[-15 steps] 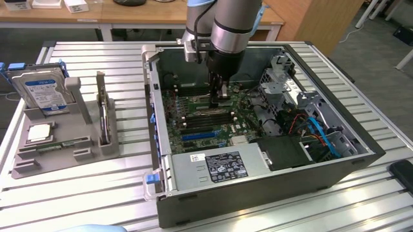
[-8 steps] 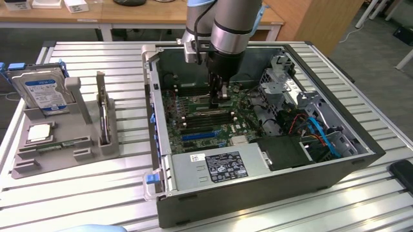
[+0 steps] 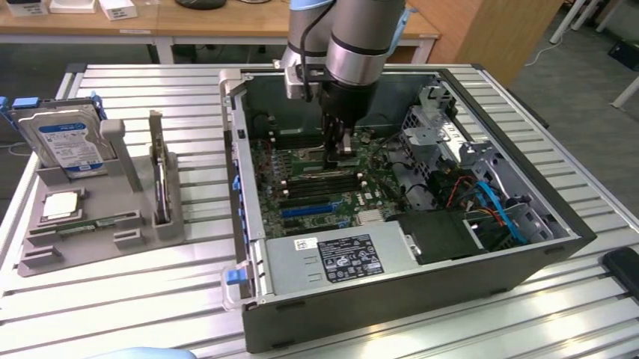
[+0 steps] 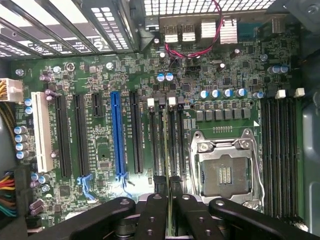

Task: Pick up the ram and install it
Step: 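Insert the ram into the slot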

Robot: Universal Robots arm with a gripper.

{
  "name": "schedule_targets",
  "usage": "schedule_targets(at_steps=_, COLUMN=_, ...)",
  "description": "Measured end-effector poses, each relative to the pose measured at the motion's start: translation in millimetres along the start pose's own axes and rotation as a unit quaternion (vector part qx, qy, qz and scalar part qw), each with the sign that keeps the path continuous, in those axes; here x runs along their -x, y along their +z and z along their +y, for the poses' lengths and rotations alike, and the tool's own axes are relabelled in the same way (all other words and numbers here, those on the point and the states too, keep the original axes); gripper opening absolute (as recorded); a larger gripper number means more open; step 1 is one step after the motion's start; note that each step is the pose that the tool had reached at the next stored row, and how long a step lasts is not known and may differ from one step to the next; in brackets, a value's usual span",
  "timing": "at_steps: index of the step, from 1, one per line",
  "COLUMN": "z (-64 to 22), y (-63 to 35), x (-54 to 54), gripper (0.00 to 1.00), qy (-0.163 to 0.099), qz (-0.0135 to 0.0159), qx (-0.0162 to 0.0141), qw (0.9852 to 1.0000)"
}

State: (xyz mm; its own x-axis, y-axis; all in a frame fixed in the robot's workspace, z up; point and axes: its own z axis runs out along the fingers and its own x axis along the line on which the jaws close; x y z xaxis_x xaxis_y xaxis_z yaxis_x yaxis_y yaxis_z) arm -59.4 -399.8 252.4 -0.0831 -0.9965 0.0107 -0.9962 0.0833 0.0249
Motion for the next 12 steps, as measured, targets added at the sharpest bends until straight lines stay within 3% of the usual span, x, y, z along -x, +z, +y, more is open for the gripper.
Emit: schedule_targets(at_steps=12, z=-0.6, y=9.3, x=-4.8, gripper=0.13, qy=0.0, qz=0.0001, qx=0.0, qw=1.0)
